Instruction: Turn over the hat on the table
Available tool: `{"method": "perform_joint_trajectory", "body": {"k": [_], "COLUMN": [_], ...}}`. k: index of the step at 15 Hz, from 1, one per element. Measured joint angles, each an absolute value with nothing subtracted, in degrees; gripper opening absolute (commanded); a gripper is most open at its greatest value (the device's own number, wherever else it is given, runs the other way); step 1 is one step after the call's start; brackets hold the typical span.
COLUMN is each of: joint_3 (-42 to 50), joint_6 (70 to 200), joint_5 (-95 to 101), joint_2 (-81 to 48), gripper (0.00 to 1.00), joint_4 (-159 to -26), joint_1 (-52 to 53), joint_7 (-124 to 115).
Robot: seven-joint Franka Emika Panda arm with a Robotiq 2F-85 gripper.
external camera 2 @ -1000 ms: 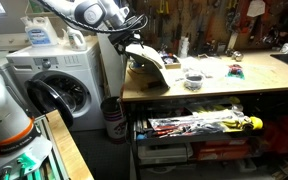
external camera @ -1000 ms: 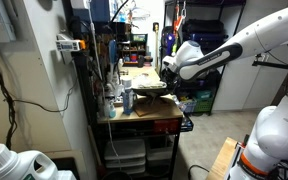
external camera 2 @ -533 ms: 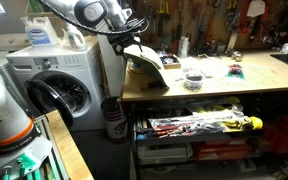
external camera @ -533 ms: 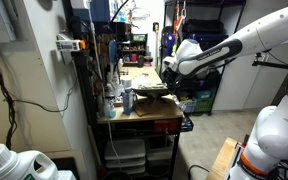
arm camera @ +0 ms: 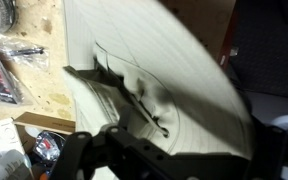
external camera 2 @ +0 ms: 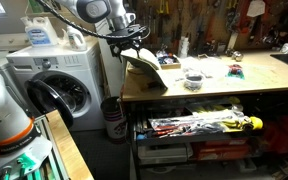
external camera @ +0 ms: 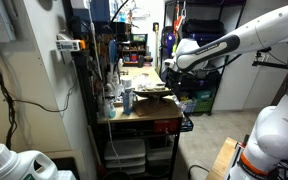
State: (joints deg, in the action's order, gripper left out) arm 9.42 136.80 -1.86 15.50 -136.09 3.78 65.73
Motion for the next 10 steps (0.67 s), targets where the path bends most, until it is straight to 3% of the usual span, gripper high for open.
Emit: {"method": "perform_joint_trajectory", "body": {"k": [10], "joint_3": [9.42], "joint_6": [138.40], "joint_5": [-1.89], "joint_2": [12.11], "gripper": [1.00], "joint_4": [-134.79], "joint_1": [1.15], "joint_7": [64.38]}}
